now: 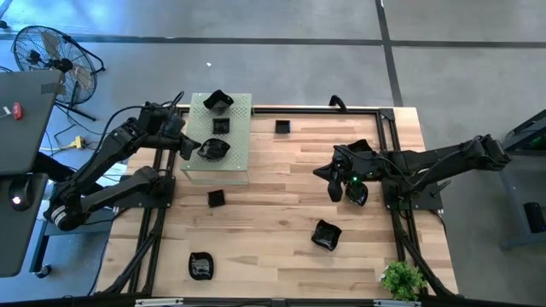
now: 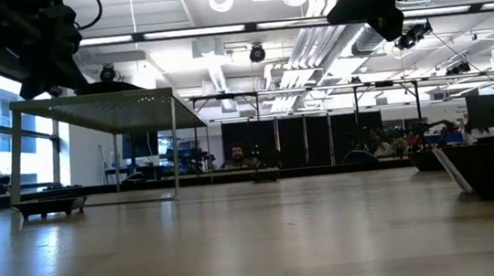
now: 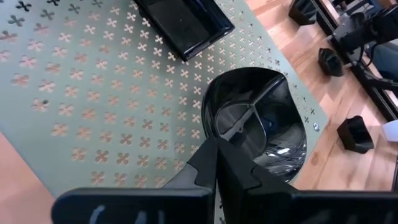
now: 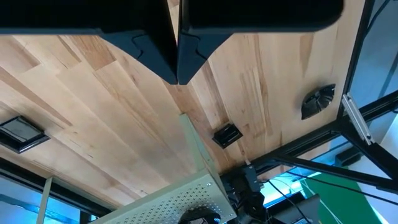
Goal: Pick & Place Mini shaped plates
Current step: Stack the leaf-shaped plate on the other leaf-shaped plate on the shelf
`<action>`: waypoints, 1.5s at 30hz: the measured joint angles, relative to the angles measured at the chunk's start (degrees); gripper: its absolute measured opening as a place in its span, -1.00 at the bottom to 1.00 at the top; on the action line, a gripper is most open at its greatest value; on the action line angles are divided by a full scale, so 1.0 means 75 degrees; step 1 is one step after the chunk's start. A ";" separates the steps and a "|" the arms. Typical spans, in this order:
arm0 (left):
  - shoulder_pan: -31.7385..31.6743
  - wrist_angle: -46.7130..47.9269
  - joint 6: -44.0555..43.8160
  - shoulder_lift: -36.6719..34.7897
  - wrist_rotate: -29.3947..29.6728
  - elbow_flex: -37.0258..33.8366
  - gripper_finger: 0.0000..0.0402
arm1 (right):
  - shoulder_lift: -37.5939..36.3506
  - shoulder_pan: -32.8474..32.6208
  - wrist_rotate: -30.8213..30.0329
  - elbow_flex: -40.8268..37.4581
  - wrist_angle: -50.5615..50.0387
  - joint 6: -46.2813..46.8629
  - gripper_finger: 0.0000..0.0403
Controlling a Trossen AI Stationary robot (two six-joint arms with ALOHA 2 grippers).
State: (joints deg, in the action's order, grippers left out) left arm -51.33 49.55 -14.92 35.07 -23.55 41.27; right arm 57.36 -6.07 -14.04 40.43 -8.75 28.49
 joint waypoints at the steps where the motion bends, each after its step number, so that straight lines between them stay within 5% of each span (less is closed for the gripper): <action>1: 0.0000 -0.0030 -0.0006 -0.0006 0.0002 -0.0008 -1.00 | 0.0000 0.0000 0.0003 0.0002 0.0000 0.0000 -0.99; 19: 0.0205 -0.1711 0.0011 -0.0611 0.0451 -0.0011 -1.00 | 0.0000 -0.0002 0.0128 0.0002 -0.0003 0.0014 -0.99; 26: 0.1946 -0.2384 -0.0045 -0.0729 0.1807 -0.0011 -1.00 | 0.0000 -0.0002 0.0125 0.0032 -0.0297 0.0210 -1.00; 36: 0.5282 -0.4282 -0.0046 0.0564 0.4293 -0.0011 -1.00 | -0.0009 0.0027 -0.0498 0.1219 -0.3132 0.0492 -0.92; 45: 0.6368 -0.5221 -0.0337 0.1524 0.5234 -0.0011 -1.00 | -0.0003 0.0693 0.0063 0.1241 -0.5168 0.2550 -0.61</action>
State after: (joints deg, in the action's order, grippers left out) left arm -3.57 10.39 -17.45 46.50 15.70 41.19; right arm 57.34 -0.87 -13.57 49.74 -47.51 47.62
